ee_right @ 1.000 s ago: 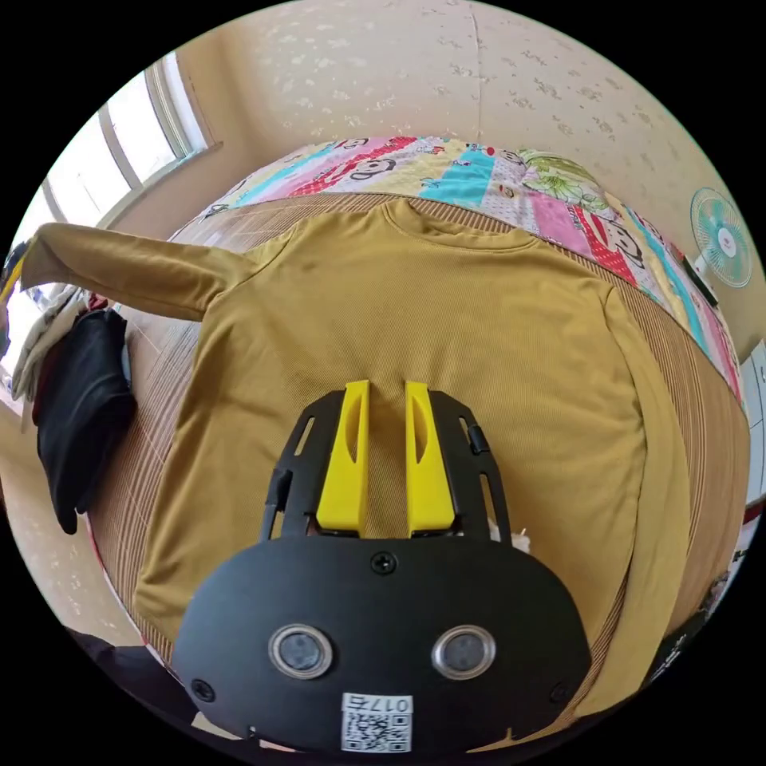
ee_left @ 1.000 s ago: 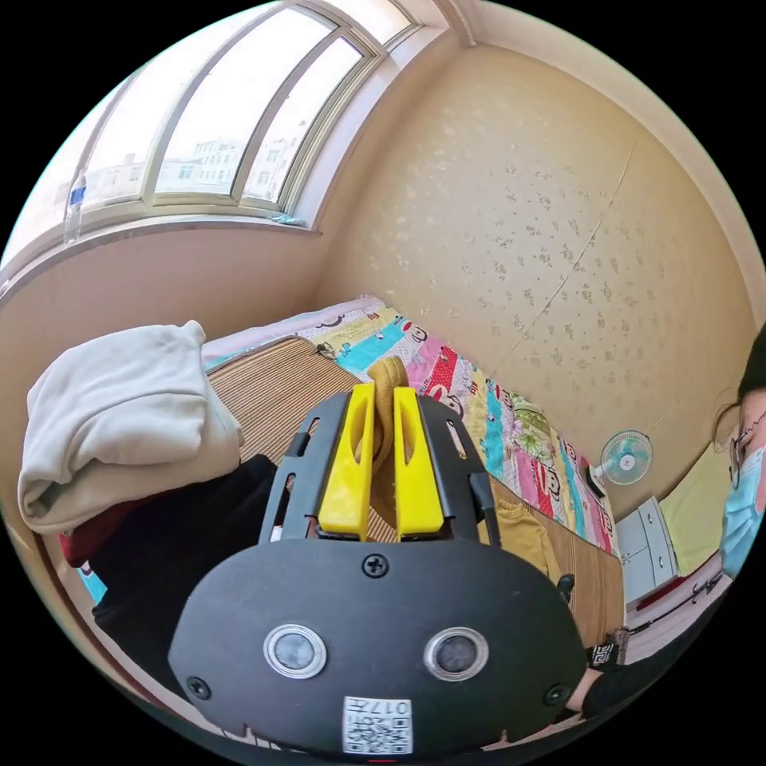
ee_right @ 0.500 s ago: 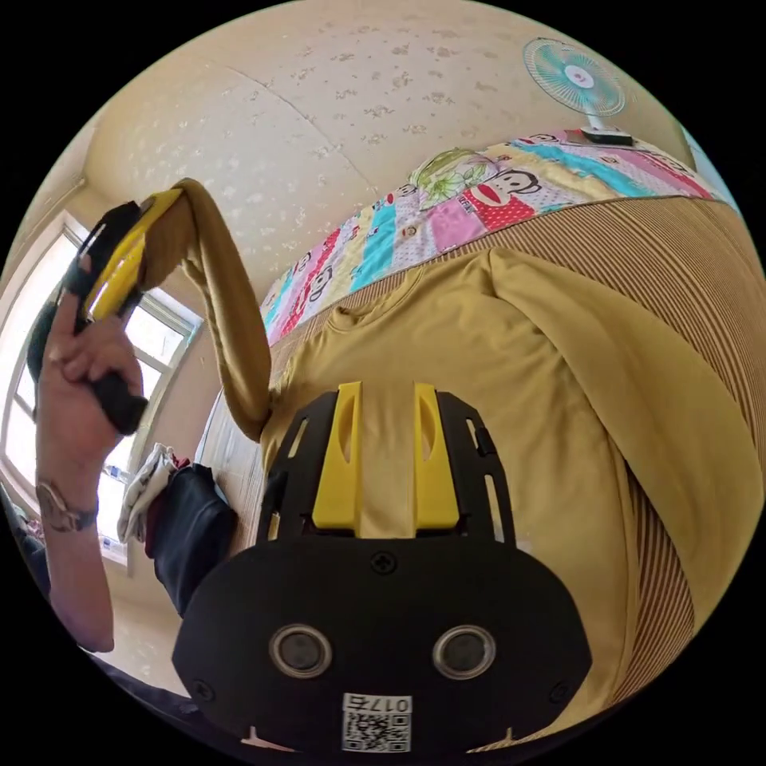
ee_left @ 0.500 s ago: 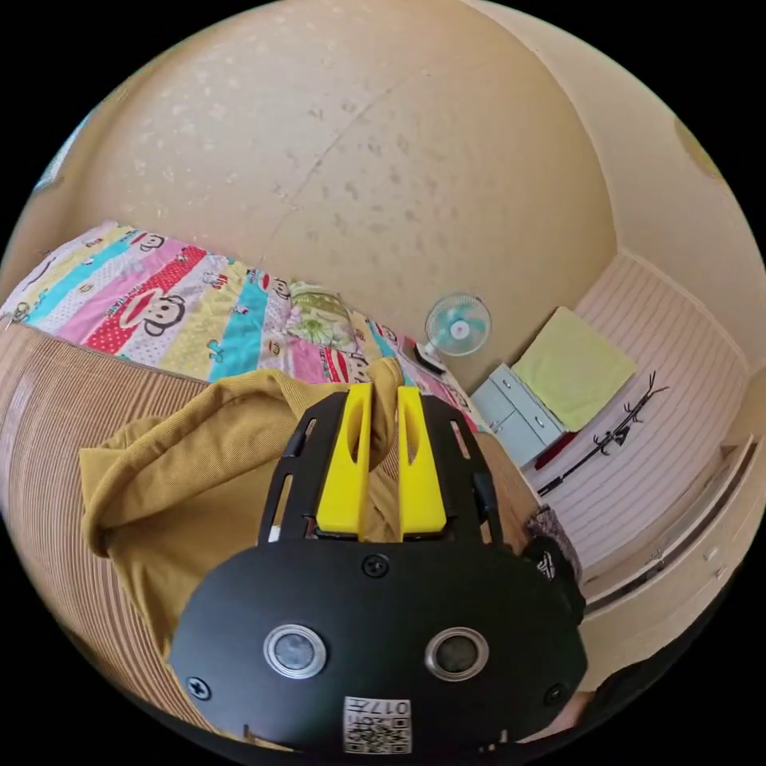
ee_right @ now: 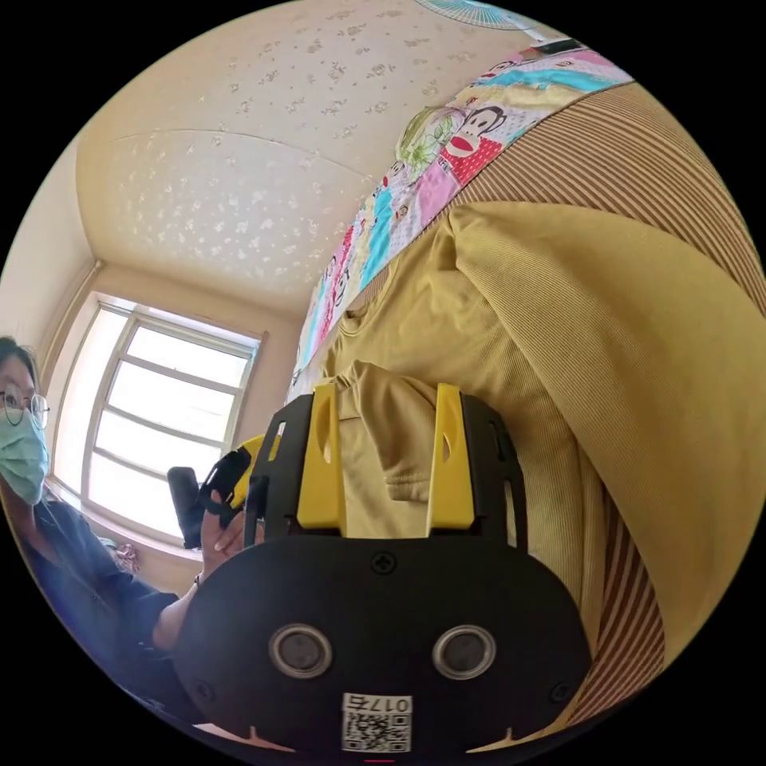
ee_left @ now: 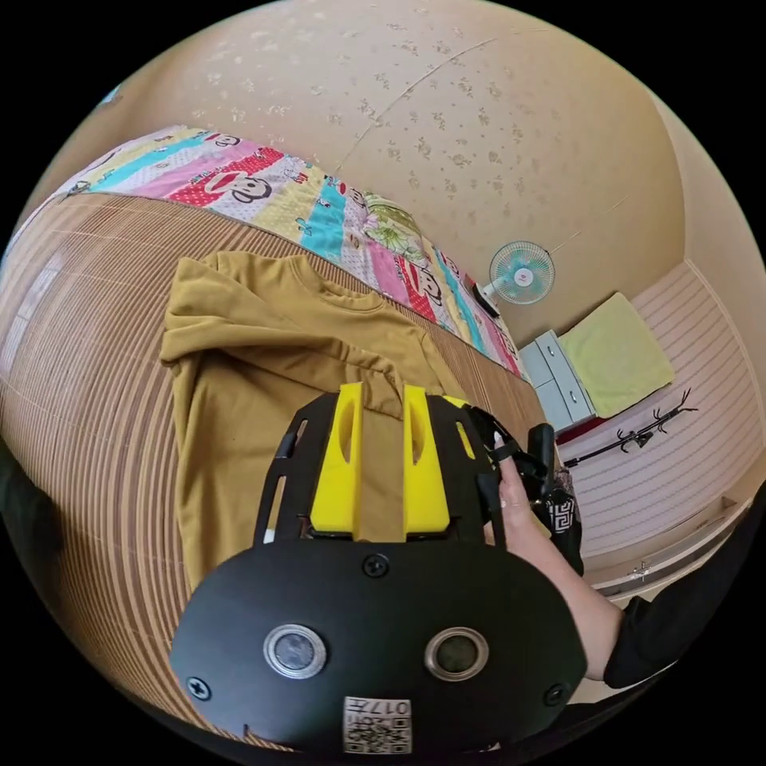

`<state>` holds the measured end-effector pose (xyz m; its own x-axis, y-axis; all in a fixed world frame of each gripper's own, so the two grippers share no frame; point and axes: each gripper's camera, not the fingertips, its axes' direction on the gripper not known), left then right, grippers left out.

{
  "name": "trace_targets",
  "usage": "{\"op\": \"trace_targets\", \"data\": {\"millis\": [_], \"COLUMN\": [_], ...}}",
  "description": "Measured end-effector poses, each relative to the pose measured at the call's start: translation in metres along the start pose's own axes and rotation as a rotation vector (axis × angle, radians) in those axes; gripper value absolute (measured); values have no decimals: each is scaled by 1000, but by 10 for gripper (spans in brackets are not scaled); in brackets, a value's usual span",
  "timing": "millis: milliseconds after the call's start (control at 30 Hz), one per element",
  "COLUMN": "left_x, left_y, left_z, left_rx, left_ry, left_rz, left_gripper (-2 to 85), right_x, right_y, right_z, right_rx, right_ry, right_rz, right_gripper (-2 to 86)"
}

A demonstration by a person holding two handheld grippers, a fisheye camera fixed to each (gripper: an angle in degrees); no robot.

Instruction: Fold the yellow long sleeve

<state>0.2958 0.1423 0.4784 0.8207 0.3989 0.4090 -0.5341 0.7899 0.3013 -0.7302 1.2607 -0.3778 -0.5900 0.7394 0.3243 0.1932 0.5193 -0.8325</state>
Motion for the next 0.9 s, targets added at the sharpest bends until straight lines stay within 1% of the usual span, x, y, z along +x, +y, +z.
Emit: {"op": "trace_targets", "data": {"millis": [67,167,233,300,367,400,467,533,600,633,700,767,833,900], "left_x": [-14,-29,-40,-63,-74,-77,-85,-94,-103,-105,-112,-116,-114,-120], "left_y": [-16,-43,-56,-65,-63,-60,-60,-60,-60,-61,-63,-64,-60,-56], "left_z": [-6,-11,-4,21,27,25,20,3,-27,-34,-50,-49,-47,-42], "left_rx": [17,61,45,-81,-106,-98,-128,-88,-5,14,49,29,34,1], "left_ry": [-70,-174,-199,-183,-207,-198,-154,-93,-45,-32,60,109,106,83], "left_rz": [-13,49,76,34,19,45,51,22,-14,-14,-3,8,48,15], "left_gripper": [84,87,87,85,62,34,13,5,1,0,-2,-2,-1,7], "right_x": [-21,-48,-51,-50,-62,-68,-98,-130,-162,-180,-198,-196,-184,-157], "right_y": [2,8,9,11,16,15,2,-14,-36,-52,-79,-117,-134,-145], "right_z": [-3,-6,8,29,45,47,52,50,46,42,39,48,60,79], "right_rx": [-4,43,-8,-61,-44,-36,9,72,135,183,220,235,252,239], "right_ry": [206,451,446,419,485,510,529,498,462,419,338,362,376,467], "right_rz": [8,-1,-18,-35,-84,-90,-135,-210,-296,-350,-432,-440,-502,-476], "right_gripper": [150,140,132,111,64,53,41,37,35,34,34,34,35,38]}}
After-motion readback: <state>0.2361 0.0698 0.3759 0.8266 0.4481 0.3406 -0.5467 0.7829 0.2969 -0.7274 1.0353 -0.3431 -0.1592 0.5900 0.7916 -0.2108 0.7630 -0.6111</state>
